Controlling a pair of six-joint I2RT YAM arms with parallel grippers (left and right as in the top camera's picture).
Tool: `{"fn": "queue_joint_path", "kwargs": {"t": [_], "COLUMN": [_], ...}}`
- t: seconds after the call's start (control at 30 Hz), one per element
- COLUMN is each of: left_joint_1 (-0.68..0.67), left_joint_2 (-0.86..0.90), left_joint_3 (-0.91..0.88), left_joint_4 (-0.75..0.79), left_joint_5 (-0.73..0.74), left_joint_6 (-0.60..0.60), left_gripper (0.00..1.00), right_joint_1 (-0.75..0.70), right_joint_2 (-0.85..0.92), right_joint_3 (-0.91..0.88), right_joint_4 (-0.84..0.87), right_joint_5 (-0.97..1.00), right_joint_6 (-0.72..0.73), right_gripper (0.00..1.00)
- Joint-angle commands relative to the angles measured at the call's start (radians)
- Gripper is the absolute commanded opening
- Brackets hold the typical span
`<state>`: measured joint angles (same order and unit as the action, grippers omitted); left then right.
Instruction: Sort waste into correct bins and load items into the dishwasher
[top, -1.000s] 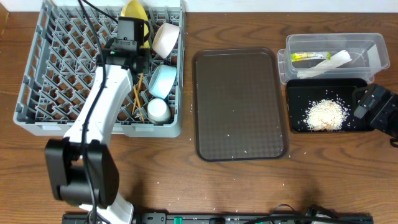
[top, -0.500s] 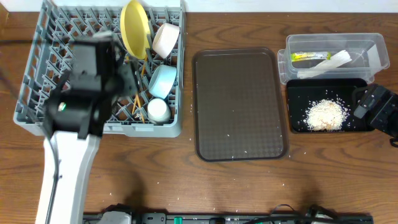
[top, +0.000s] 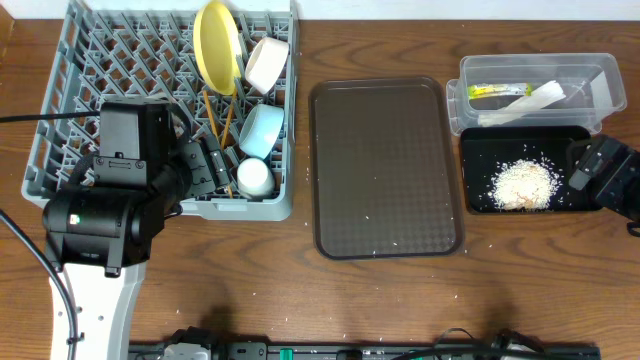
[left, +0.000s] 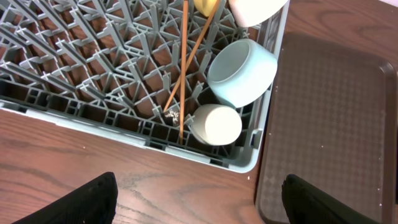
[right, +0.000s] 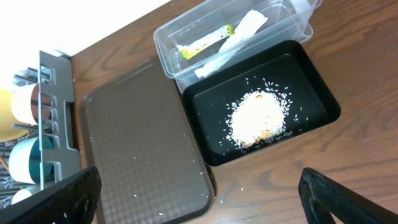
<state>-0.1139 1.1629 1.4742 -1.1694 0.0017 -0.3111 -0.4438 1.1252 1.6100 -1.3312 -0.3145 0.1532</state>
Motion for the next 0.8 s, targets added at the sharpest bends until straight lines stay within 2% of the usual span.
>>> {"fn": "queue_joint_path", "kwargs": {"t": [0.0, 0.17, 0.3, 0.43, 0.53, 0.77], "left_joint_1": [0.000, 0.001, 0.008, 0.050, 0.113, 0.148], "left_joint_2": [-0.001, -0.014, -0.112, -0.253, -0.431, -0.733], "left_joint_3": [0.003, -0.004, -0.101, -0.256, -0.456, -0.784], "left_joint_4": [0.001, 0.056, 0.261, 0.445, 0.605, 0.769], "left_joint_5": [-0.024, -0.049, -0.051, -0.054, -0.054, -0.055], "left_joint_6": [-0.004, 0.031, 0.193, 0.232, 0.232, 0.233], "left_gripper": [0.86, 0.87, 0.87, 0.87, 0.87, 0.88], "right_joint_1": [-0.004, -0.003, -0.004, -0.004, -0.004, -0.004], "right_joint_2": [0.001, 0.001, 0.001, 0.000, 0.001, 0.001], "right_joint_3": [0.009, 0.009, 0.009, 0.009, 0.009, 0.009], "right_joint_4": [-0.001, -0.001, -0.001, -0.001, -0.001, -0.001], "right_joint_5": [-0.003, -0.004, -0.003, -0.004, -0.004, -0.004], "right_joint_6": [0.011, 0.010, 0.011, 0.011, 0.011, 0.010], "right_gripper": [0.99, 0.99, 0.99, 0.99, 0.99, 0.99]}}
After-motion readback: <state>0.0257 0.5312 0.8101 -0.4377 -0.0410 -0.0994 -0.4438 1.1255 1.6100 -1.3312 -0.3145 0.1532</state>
